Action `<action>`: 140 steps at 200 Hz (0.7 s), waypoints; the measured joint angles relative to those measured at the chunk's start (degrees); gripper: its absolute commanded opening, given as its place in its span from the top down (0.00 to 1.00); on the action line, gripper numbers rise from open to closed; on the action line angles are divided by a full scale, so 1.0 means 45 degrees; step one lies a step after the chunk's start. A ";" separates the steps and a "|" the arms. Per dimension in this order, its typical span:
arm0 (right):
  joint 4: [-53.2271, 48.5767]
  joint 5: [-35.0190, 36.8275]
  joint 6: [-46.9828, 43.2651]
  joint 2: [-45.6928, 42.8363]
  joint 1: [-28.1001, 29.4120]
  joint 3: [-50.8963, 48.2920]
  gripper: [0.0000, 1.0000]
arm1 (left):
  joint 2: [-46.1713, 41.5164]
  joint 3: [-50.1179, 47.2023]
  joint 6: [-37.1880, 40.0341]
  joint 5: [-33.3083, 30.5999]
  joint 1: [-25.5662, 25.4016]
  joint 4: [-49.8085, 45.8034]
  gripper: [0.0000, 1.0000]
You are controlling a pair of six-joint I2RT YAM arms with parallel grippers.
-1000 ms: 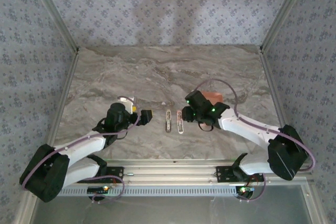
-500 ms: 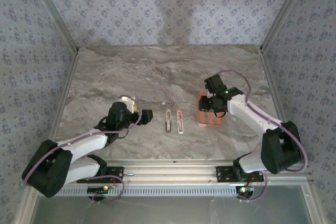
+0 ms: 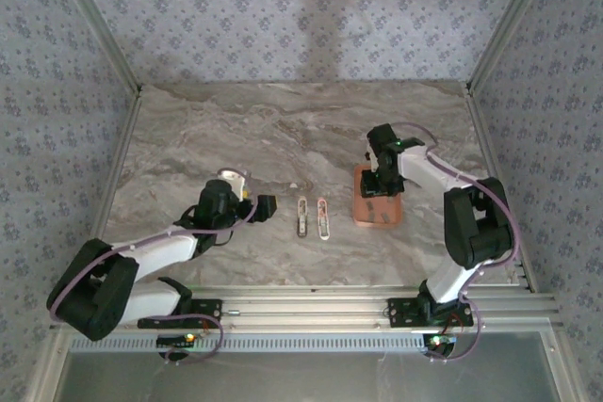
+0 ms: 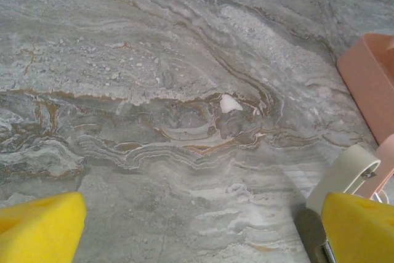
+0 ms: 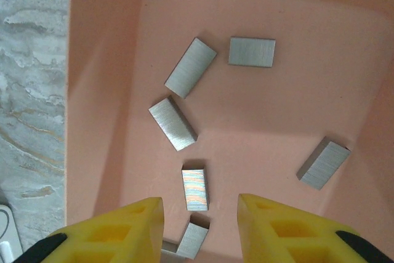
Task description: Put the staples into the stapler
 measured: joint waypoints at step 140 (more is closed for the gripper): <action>-0.0146 -0.0189 -0.0933 0.1078 0.0112 0.0000 0.66 | 0.1486 0.0743 -0.0214 0.0296 -0.0029 0.0690 0.02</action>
